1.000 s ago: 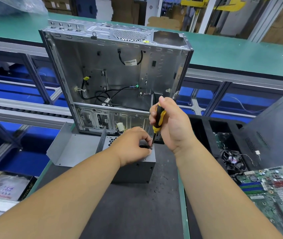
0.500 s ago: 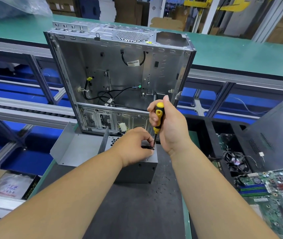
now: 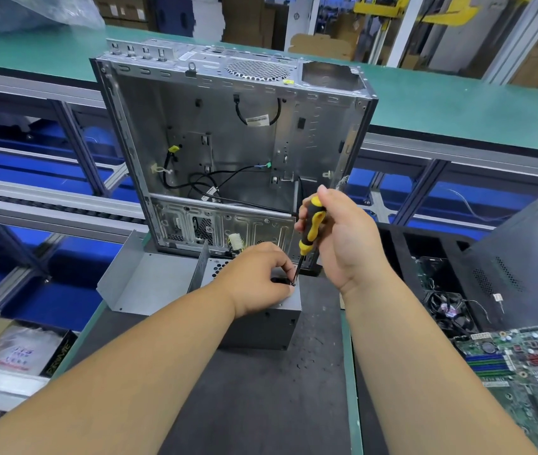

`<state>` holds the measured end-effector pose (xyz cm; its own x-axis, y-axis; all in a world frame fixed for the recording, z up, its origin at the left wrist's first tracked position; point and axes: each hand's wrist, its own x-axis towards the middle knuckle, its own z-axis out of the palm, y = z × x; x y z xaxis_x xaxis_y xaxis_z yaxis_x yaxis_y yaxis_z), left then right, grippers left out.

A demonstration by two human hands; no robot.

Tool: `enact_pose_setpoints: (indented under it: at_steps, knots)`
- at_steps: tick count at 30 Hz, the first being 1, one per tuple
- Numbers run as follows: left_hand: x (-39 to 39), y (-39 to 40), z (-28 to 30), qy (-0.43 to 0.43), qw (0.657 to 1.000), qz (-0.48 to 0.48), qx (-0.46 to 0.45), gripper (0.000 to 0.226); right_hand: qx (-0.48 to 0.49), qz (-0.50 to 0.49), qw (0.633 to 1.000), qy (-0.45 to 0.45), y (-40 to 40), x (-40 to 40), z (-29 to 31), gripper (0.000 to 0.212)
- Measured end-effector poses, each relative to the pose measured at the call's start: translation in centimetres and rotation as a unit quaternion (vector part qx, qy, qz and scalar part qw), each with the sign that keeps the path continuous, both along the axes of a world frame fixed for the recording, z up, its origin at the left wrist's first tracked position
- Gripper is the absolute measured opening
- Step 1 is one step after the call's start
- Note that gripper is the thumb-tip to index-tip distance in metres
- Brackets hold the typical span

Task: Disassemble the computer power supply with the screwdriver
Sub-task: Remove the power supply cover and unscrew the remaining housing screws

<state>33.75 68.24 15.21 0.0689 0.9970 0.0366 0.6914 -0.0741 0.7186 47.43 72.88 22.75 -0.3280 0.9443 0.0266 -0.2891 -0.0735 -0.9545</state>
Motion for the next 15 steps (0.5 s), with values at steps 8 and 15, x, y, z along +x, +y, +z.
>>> enact_pose_setpoints:
  at_steps: [8, 15]
  knots:
    - [0.0, 0.2, 0.1, 0.000, 1.000, -0.001, -0.008, 0.017, 0.004, 0.056, 0.998, 0.014, -0.6, -1.6, -0.4, 0.051]
    - [0.0, 0.1, 0.2, 0.001, 1.000, -0.008, 0.002, 0.016, 0.033, 0.075, 0.997, -0.004, -0.5, -1.0, -0.4, 0.022]
